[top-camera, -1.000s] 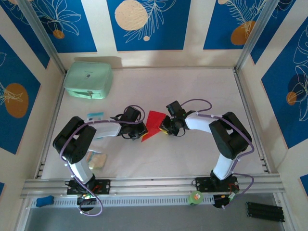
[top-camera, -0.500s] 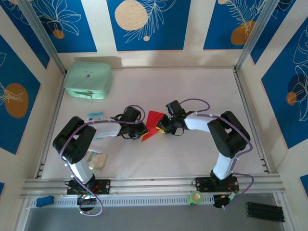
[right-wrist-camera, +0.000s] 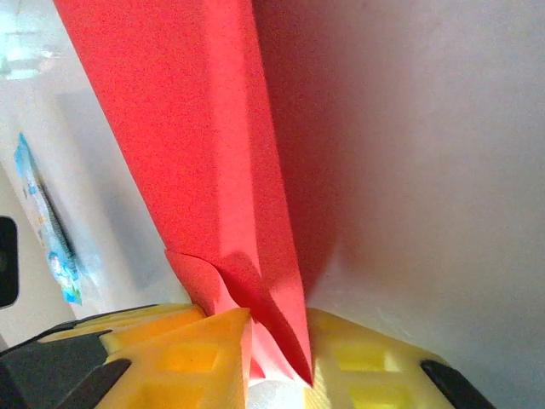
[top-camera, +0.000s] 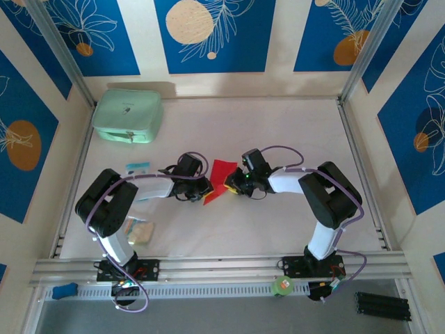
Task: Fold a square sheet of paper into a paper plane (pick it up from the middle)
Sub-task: Fold the wing for the fifth time at the center of the table.
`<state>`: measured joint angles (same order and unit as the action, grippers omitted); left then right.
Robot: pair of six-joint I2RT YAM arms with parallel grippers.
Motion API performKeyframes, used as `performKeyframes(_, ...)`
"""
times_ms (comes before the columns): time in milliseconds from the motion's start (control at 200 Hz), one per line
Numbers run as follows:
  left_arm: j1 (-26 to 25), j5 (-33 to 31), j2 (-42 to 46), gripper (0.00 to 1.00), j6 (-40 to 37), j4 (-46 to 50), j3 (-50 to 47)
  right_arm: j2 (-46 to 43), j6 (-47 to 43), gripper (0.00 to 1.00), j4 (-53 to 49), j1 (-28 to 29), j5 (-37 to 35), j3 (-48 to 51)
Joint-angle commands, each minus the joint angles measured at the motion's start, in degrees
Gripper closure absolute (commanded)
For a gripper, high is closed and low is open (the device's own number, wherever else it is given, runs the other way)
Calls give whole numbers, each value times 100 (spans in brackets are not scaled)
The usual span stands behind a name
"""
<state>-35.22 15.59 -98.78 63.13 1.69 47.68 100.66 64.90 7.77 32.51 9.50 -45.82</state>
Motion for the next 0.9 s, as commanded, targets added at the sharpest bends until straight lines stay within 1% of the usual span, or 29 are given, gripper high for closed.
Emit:
performKeyframes(0, 86, -79, 70, 81, 83, 304, -180, -217, -144, 77, 525, 2, 125, 208)
performKeyframes(170, 130, 37, 51, 81, 145, 260, -198, -190, -367, 72, 1017, 27, 242, 342)
performKeyframes(405, 186, 251, -26, 81, 287, 29, -267, 85, -438, 73, 1455, 42, 482, 372)
performKeyframes(535, 212, 265, 14, 81, 306, -12, -297, 199, -448, 74, 1429, 47, 526, 329)
performKeyframes(795, 249, 315, 84, 79, 257, 22, -269, 226, -614, 77, 1125, 53, 401, 221)
performKeyframes(895, 279, 346, 154, 77, 222, 19, -268, 191, -680, 86, 974, 40, 346, 155)
